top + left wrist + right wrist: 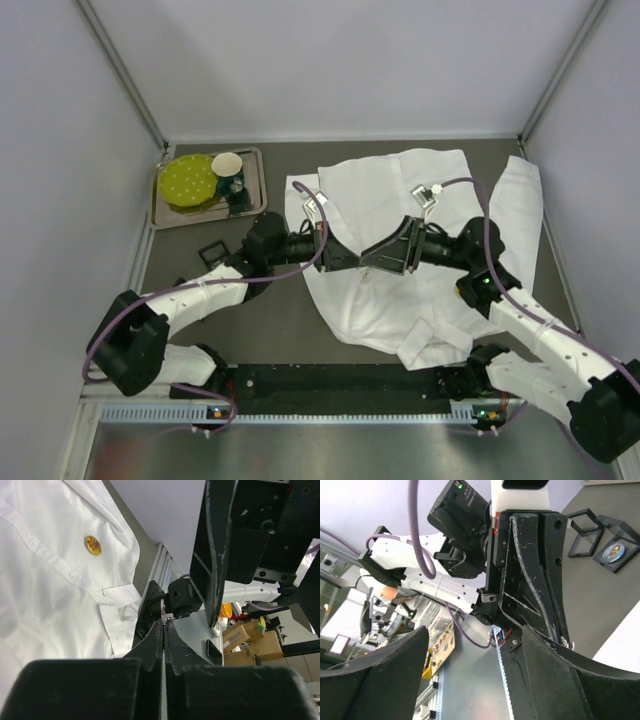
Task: Remove the brooch from the garment
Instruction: Close the brooch.
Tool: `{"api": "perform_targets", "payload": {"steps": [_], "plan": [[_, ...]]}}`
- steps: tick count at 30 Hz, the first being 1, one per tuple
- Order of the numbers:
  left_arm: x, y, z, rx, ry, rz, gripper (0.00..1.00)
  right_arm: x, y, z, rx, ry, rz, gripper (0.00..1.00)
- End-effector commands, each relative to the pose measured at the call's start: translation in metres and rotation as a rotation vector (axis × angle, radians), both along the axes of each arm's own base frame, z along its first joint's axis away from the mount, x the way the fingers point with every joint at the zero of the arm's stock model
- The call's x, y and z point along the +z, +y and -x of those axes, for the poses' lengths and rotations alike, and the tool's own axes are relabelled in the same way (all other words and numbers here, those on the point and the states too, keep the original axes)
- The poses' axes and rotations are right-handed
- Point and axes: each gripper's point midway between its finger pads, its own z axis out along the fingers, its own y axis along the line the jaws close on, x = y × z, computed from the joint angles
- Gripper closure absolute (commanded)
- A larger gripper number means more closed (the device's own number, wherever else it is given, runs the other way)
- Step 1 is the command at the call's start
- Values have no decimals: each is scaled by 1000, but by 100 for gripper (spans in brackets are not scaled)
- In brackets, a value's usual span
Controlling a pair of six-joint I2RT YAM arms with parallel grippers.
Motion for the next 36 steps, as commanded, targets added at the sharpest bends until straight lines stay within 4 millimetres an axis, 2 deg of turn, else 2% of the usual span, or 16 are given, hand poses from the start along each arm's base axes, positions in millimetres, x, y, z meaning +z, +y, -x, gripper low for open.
{"api": "perform_targets", "payload": {"steps": [1,2,3,4,5,7,10,11,12,14,18,22,26,27,32,36], "plan": [[7,-1,0,-10,-27,45,100,23,-9,-2,-75,-111,67,25],[8,-2,-1,-7,-26,48,100,19,-14,-12,-150,-100,107,25],[7,-2,-1,-5,-11,54,100,0,-21,-16,-191,-78,201,25],[8,-2,-2,0,-4,61,100,5,-27,-18,-234,-99,220,25],[11,-2,-4,10,-10,80,100,1,-33,-24,-287,-103,251,25],[8,-1,-5,27,36,94,100,-11,-40,-23,-316,-94,298,28],[12,0,-7,51,70,141,100,-28,-40,-21,-301,-64,318,48],[13,0,-7,52,78,151,100,-32,-40,-19,-294,-56,323,60],[16,0,-7,56,81,169,100,-37,-39,-18,-284,-51,326,63],[15,-1,-8,53,88,171,100,-34,-35,-15,-258,-67,301,66],[17,0,-9,60,91,191,100,-35,-37,-15,-280,-54,275,67],[23,0,-8,60,84,217,100,-46,-33,-14,-269,7,234,67],[30,1,-5,42,72,245,100,-39,-23,-6,-203,16,115,63],[31,1,-4,37,78,253,100,-43,-22,-5,-200,36,110,62],[35,2,0,12,75,277,100,-29,-23,-1,-180,-21,34,62],[36,2,3,-7,80,294,100,-29,-24,1,-156,-11,-9,62]]}}
